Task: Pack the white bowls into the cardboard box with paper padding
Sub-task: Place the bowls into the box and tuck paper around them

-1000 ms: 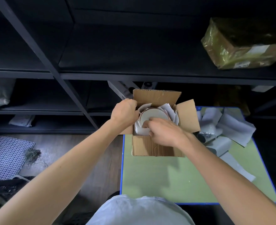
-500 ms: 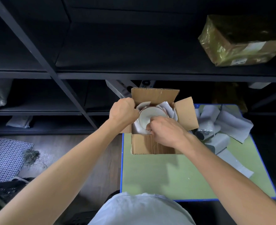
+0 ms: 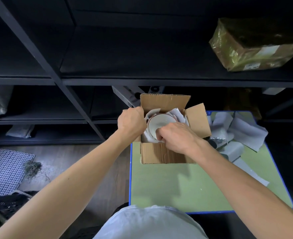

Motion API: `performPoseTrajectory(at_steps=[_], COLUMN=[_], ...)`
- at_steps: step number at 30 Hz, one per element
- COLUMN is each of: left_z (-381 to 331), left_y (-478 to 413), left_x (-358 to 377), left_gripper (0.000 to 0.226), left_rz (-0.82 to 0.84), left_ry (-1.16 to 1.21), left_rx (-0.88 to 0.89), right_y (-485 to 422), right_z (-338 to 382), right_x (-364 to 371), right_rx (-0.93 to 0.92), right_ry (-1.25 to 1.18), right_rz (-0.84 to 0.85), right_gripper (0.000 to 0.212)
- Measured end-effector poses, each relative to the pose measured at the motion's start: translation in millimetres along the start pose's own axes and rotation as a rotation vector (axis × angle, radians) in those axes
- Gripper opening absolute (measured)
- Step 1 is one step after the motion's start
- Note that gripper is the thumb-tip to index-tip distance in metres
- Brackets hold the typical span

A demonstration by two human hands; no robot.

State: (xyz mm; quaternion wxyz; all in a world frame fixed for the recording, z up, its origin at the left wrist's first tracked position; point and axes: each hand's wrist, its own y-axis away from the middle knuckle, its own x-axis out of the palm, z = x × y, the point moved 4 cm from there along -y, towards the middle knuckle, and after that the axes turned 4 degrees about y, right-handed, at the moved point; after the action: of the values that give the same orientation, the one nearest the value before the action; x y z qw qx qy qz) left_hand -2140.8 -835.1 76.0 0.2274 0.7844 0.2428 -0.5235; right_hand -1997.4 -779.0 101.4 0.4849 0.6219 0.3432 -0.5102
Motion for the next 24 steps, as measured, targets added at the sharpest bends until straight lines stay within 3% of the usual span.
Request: performPoseTrajectory(at_steps=[11, 17, 19, 24], left_z=[-3, -4, -4, 1], left_y=[3, 3, 3, 1], left_x=[7, 3, 0, 0], left_gripper=[0.016, 0.026, 0.025, 0.014], left_rz=[-0.076, -0.052, -0.034, -0.022], left_ry=[-0.055, -0.065, -0.034, -0.018], left_rx=[0.030, 0.055, 0.048, 0.029], right_y=[1, 1, 1, 2], right_z=[-13, -2, -3, -1], right_x=[7, 15, 14, 13], right_rx=[0.050, 0.023, 0.027, -0.028], right_ry=[-0.142, -0.231, -0.198, -0.054], right_rz=[-0.002, 0.052, 0.029, -0.037], right_gripper=[0.034, 0.020, 0.026, 0.015])
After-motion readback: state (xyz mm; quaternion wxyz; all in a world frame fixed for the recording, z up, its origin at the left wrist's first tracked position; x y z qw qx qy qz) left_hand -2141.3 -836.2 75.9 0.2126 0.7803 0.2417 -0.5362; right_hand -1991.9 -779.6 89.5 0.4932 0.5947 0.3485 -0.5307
